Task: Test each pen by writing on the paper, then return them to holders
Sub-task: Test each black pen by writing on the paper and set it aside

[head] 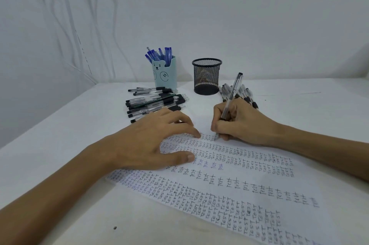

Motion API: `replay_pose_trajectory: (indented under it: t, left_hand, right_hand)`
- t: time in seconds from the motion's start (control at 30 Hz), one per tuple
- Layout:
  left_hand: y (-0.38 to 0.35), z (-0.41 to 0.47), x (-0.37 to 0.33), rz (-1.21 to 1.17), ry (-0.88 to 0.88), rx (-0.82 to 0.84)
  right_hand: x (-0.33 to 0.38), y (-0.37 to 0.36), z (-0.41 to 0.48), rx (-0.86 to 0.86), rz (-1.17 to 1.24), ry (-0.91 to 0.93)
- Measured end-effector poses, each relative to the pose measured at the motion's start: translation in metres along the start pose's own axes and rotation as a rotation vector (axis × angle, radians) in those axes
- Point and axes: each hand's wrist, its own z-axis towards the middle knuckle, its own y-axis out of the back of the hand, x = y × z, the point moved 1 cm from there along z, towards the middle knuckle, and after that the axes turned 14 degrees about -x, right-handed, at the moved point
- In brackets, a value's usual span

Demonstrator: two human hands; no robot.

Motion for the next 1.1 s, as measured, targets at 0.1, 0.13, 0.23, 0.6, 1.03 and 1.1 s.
replay_pose_trajectory:
  t: [0.1,0.13,0.23,0.6,1.03,1.1]
  left_hand:
    - [0.0001,0.0002,-0.0004,0.003,-0.002,0.001]
    - [0.0000,0.0002,-0.0005,0.001,-0.001,0.002]
    - [0.0000,0.0004,-0.0004,0.001,-0.001,0.004]
    - [0.0001,0.0004,0.0008,0.000,-0.008,-0.002]
    - [-0.0012,0.0006,0.0029,-0.006,-0.011,-0.005]
    - [-0.0013,0.0008,0.0030,-0.006,-0.011,-0.004]
  right_hand:
    - [0.0005,-0.0004,-0.0005,0.005,-0.006,0.001]
    - [0.0006,-0.0006,-0.0006,0.006,-0.008,0.001]
    - [0.0011,-0.0007,-0.0004,-0.005,-0.029,0.005]
    - [0.0022,-0.0008,0.0000,-0.020,-0.062,-0.017]
    - [0.0027,-0.0016,0.0007,-0.042,-0.090,-0.019]
    - [0.0024,-0.0019,0.0009,-0.042,-0.095,-0.019]
